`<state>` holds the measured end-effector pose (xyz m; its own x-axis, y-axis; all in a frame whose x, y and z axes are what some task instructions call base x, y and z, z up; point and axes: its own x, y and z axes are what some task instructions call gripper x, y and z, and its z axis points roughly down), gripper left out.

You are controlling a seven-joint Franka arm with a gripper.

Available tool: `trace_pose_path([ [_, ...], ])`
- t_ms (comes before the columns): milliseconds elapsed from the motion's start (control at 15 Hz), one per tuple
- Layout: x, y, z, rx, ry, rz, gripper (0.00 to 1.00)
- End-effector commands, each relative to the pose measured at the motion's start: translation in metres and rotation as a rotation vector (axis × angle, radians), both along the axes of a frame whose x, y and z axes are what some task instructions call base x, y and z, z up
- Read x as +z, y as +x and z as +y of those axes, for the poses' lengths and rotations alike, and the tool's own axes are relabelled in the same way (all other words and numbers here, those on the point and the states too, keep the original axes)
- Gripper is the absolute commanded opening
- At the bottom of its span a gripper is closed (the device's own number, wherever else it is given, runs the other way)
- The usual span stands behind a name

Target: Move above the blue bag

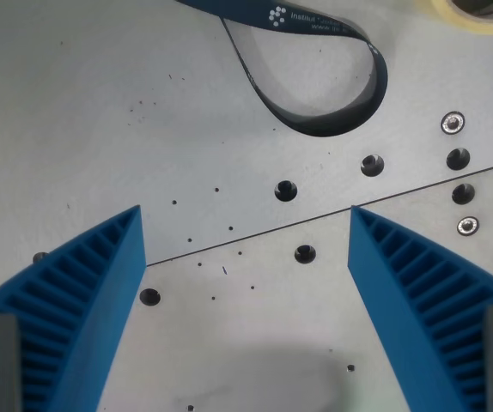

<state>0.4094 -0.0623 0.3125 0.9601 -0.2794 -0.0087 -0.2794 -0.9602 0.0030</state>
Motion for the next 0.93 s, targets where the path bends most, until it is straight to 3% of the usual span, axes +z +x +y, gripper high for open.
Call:
trace_pose_path([
  [67,0.002,0.000,0.000,-0.001,-0.001,-0.004,1.00],
  [533,0.000,0.002,-0.001,-0.016,-0.001,-0.006,1.00],
  [933,-0.008,0.011,-0.005,-0.067,-0.004,-0.010,1.00],
])
